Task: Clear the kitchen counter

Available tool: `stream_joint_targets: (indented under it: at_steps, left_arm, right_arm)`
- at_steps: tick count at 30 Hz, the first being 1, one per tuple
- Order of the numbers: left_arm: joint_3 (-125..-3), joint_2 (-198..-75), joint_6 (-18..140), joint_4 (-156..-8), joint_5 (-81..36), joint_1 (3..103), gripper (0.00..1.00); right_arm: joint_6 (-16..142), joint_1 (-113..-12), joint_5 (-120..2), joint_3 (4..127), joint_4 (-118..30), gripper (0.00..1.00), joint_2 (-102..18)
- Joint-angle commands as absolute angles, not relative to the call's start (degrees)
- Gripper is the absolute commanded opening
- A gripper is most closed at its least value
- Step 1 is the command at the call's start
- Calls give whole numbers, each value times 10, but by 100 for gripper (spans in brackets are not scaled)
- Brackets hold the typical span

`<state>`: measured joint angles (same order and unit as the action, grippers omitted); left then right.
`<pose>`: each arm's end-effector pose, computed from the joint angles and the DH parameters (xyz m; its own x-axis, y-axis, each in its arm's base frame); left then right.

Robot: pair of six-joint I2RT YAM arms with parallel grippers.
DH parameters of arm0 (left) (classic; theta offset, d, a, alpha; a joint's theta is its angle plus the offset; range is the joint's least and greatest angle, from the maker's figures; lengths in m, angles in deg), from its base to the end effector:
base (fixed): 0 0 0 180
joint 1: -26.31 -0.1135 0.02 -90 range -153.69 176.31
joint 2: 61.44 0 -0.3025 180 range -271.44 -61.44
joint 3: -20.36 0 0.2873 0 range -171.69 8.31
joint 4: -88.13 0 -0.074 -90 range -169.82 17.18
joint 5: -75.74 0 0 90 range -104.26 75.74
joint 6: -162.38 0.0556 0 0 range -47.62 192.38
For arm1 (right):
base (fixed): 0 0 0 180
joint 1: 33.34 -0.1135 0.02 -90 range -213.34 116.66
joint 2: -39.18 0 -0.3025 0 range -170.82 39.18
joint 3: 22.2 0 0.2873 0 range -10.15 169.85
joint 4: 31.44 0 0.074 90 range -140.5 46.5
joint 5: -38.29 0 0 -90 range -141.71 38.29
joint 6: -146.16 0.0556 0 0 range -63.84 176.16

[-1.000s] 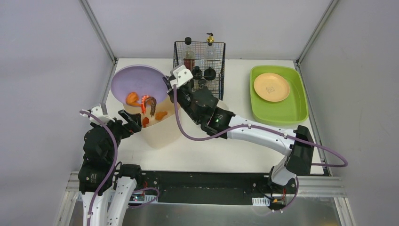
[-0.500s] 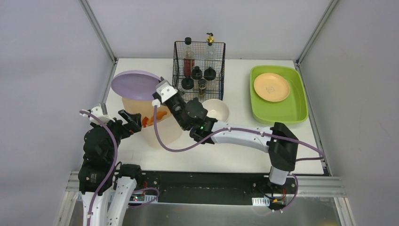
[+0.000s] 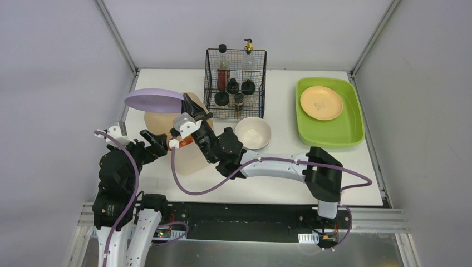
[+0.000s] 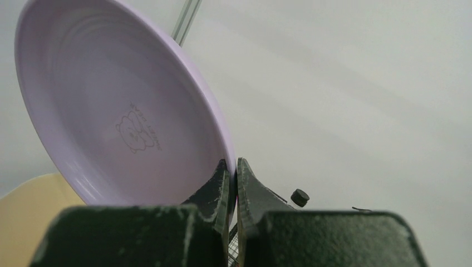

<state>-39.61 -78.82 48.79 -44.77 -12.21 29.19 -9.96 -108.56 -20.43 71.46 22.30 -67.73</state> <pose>0.0720 -0.0016 0.3881 -0.0778 -0.3965 -0.9147 -0.0181 0.9179 -0.3964 0.1504 0.4568 0.4160 0.7306 -0.2943 -0.6162 -0.1423 0.8169 -0.5589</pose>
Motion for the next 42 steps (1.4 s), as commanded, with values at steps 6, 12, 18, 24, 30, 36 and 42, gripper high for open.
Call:
stream_joint_targets:
  at_steps: [6,12,18,24,30,36,42]
  left_arm:
    - [-395,-796,482,-458,-119,283,96]
    - [-396,-797,482,-458,-119,282,96]
    - [-396,-797,482,-458,-119,283,96]
    - [-396,-796,481,-458,-120,282,96]
    - [-396,-795,480,-458,-126,282,97]
    - [-395,-802,480,-458,-131,282,97]
    - [-397,-806,479,-458,-140,283,97]
  right_arm:
    - [-120,-1083,-173,711,284,0,-603]
    - [-108,-1061,-132,698,252,0,-547]
    - [-62,-1017,-91,664,214,0,-475]
    - [5,-935,-46,631,161,0,-401]
    - [178,-799,21,638,-17,0,-359]
    - [434,-631,19,649,-235,0,-343]
    - [675,-457,-68,679,-443,0,-379]
